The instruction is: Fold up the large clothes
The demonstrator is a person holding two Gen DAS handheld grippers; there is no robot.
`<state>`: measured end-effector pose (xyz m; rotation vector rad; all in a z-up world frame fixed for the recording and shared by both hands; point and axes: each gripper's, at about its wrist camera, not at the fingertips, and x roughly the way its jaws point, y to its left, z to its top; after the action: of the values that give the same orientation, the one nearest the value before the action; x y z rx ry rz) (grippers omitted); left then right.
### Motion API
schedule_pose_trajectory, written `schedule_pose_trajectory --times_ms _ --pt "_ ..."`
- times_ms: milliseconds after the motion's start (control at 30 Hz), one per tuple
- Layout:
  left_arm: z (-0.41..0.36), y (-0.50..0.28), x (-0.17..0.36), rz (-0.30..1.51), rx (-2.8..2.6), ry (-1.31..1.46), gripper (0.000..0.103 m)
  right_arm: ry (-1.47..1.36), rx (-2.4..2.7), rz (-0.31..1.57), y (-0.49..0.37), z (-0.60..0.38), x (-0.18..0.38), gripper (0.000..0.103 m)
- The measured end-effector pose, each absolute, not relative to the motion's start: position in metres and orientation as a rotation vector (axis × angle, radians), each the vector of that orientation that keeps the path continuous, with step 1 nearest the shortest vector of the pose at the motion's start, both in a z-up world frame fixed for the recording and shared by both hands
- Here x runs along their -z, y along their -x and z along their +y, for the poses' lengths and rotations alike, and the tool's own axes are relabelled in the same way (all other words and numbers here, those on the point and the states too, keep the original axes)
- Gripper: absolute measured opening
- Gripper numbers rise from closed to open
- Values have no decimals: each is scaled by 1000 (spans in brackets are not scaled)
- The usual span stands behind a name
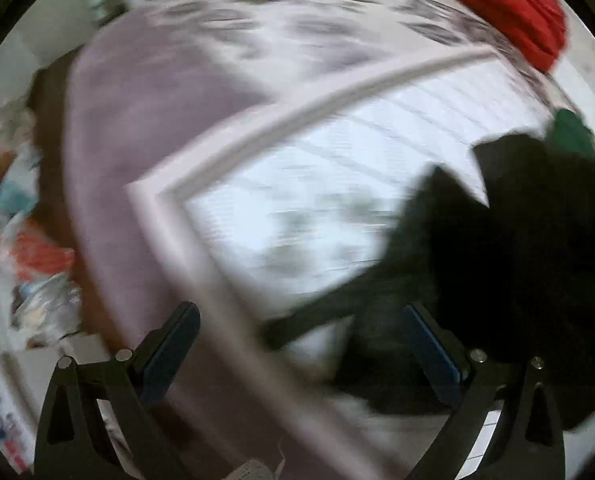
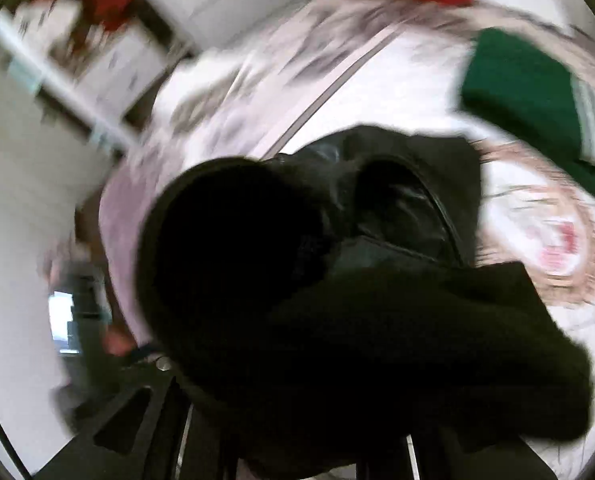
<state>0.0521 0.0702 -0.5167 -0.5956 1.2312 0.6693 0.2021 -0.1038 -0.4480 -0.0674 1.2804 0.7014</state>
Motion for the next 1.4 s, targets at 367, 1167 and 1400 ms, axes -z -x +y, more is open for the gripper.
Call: schedule_pose_trajectory --times_ms 367,1167,1400 --pt "84 -33 471 1154 -754 674 103 -167 -968 1726 -190 -79 521 83" --pt "50 -135 584 1340 -704 464 103 -73 -472 1717 -291 -120 581 0" --pt "53 -131 582 1334 -698 474 103 -176 -519 1781 -303 -130 592 0"
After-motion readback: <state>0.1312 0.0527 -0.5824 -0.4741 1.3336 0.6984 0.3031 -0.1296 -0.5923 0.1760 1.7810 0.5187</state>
